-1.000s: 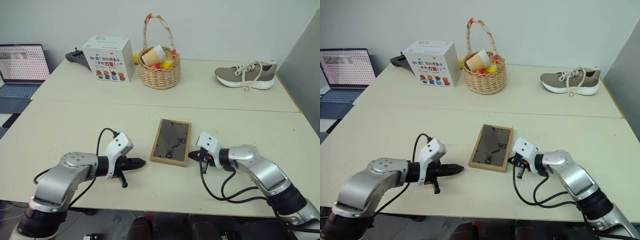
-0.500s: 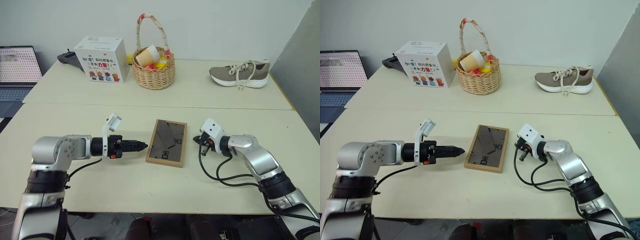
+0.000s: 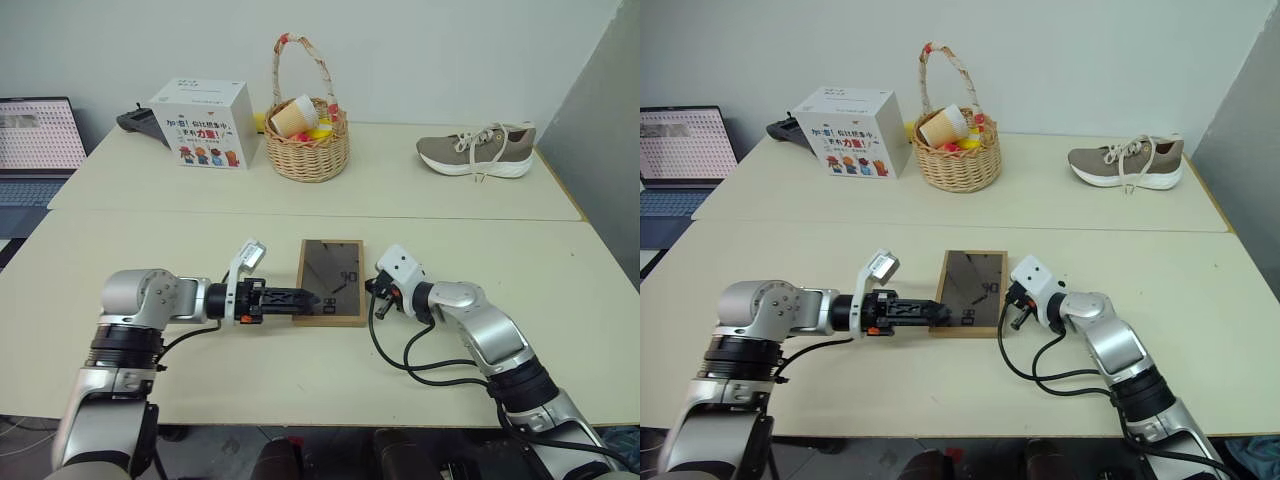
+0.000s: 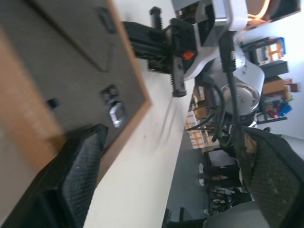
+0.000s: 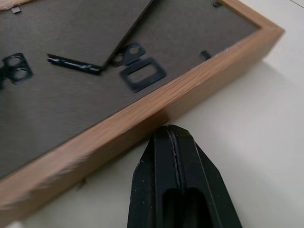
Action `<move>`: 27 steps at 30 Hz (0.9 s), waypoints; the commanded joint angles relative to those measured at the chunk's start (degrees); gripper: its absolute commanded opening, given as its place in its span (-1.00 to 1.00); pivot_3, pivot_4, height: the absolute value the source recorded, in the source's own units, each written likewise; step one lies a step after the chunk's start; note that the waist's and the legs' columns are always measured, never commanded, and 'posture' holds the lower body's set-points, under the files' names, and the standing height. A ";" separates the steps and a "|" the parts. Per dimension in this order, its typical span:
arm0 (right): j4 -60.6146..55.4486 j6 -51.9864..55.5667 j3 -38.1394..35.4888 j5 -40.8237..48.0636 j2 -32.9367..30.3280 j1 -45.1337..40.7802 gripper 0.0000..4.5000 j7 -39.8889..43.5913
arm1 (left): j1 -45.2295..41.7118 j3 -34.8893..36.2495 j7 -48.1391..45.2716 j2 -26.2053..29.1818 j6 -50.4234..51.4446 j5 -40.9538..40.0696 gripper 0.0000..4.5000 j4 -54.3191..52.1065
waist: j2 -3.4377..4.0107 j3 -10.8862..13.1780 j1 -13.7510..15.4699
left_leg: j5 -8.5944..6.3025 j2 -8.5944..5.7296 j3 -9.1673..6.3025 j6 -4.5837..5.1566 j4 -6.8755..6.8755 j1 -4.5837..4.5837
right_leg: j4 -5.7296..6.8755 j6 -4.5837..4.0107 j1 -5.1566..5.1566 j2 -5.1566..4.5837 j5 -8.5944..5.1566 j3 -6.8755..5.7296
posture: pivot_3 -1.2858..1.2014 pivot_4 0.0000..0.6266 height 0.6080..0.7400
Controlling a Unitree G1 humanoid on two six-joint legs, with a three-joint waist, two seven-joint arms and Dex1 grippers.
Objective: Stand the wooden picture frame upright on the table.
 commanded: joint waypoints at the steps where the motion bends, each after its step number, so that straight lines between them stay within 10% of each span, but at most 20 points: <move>1: -1.21 0.61 2.01 -0.38 1.99 -0.32 -1.00 -0.27 | 1.37 -1.18 2.69 -1.85 -0.70 1.01 0.98 1.22 | 0.07 -0.08 -0.09 | 0.00 0.01 0.00 0.01 -0.01 0.03 | 0.01 0.00 0.00 0.03 0.00 0.03 | 0.03 -0.52 1.00; 16: 1.51 -2.96 0.33 -1.65 -1.08 1.37 -1.00 -0.38 | 2.70 7.66 2.81 11.55 7.82 -4.64 0.98 -2.62 | 0.10 -0.10 -0.10 | -0.02 0.00 -0.04 0.01 -0.05 -0.03 | -0.06 0.00 -0.04 0.04 -0.01 0.03 | 0.03 -0.52 1.00; 27: 1.40 -5.28 2.37 -1.45 3.46 -1.43 -1.00 0.70 | 2.08 0.65 7.49 -1.87 -5.27 2.97 0.98 8.49 | 0.16 -0.19 0.38 | -0.01 -0.03 0.05 0.01 -0.01 -0.02 | -0.02 -0.01 0.00 0.03 -0.01 0.00 | 0.03 -0.52 1.00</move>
